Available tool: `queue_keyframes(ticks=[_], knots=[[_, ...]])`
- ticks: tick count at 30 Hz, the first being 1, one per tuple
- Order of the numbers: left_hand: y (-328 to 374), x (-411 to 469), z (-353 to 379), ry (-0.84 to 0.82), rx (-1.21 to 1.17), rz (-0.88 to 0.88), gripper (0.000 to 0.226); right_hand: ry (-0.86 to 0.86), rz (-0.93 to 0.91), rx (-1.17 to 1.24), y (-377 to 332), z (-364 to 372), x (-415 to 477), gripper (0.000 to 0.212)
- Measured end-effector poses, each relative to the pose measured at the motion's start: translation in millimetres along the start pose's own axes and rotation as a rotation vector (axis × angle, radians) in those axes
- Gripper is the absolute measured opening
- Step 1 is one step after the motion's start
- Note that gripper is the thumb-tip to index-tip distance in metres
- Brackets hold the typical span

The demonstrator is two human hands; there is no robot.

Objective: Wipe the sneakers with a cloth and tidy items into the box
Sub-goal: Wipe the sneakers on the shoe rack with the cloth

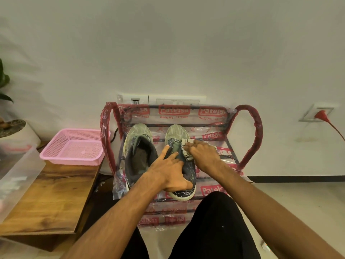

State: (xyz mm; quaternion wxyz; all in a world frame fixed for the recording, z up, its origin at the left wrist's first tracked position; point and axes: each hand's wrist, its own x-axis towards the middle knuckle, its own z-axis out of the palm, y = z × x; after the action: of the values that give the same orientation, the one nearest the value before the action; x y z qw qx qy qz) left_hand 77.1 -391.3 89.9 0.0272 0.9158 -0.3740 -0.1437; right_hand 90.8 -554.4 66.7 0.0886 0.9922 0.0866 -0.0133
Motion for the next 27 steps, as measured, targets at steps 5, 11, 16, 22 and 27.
queue_keyframes(ticks=[5,11,16,22,27], knots=[[1,-4,-2,0.030,0.037,-0.020,0.073,0.017,0.053,0.111,-8,2,-2,0.053],[5,-16,-3,0.262,-0.082,-0.122,0.105,0.134,0.373,0.618,12,-9,-7,0.029],[13,-15,-4,0.363,-0.067,-0.136,0.098,0.205,0.407,0.756,16,-28,-9,0.031],[14,-13,-3,0.322,-0.003,-0.116,0.080,0.114,0.332,0.743,11,-26,-8,0.030],[14,-17,-3,0.305,-0.133,-0.119,0.056,0.054,0.265,0.617,1,-15,-11,0.048]])
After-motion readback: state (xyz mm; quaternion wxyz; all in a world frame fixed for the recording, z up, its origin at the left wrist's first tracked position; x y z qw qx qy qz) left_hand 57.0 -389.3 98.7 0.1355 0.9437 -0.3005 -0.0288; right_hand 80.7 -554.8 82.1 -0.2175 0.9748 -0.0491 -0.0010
